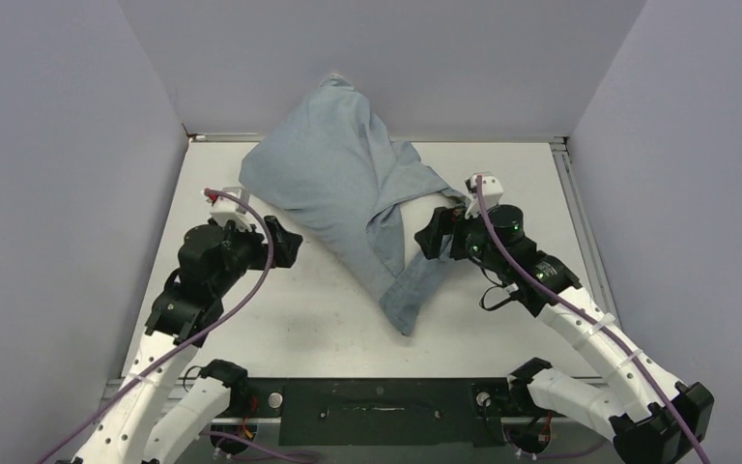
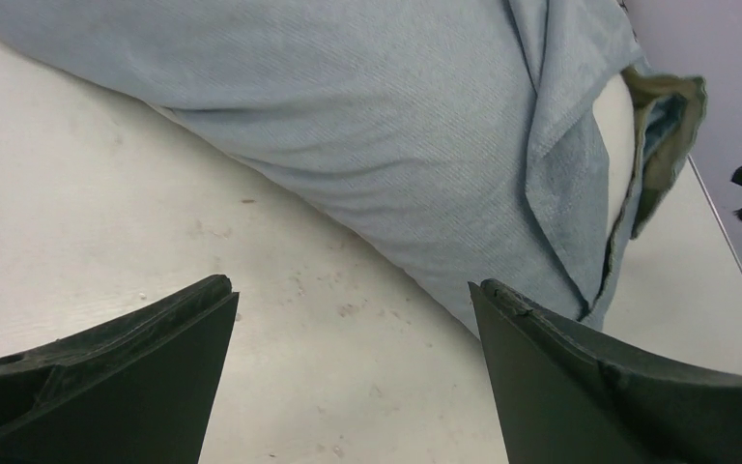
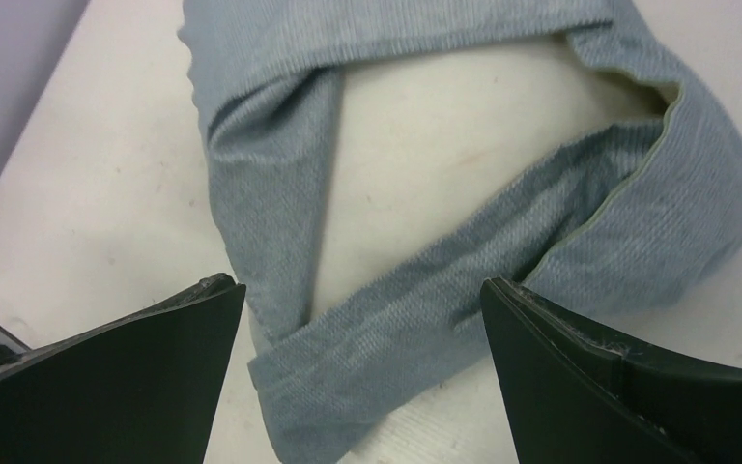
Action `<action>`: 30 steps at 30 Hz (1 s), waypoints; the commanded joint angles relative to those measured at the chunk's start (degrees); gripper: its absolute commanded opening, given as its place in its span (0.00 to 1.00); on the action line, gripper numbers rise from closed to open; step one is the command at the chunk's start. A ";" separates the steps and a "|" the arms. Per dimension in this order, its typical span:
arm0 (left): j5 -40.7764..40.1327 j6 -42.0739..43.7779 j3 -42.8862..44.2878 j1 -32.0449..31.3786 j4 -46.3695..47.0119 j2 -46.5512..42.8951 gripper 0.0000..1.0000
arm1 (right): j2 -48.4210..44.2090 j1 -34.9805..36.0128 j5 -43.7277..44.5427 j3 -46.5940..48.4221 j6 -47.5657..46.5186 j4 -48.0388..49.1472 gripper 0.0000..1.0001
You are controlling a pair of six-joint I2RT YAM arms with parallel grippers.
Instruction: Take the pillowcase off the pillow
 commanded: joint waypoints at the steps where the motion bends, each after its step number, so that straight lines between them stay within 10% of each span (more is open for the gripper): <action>1: 6.66 -5.55 2.17 -3.44 2.55 4.41 0.96 | -2.14 4.72 7.68 -4.03 3.01 -0.16 0.99; 13: -20.20 -3.94 8.33 -30.69 10.17 20.55 0.96 | -3.19 13.38 23.46 -14.25 11.59 12.93 1.00; 30: -25.49 -1.08 19.88 -35.91 10.56 36.18 0.96 | 1.22 13.53 29.63 -15.88 15.29 15.51 0.93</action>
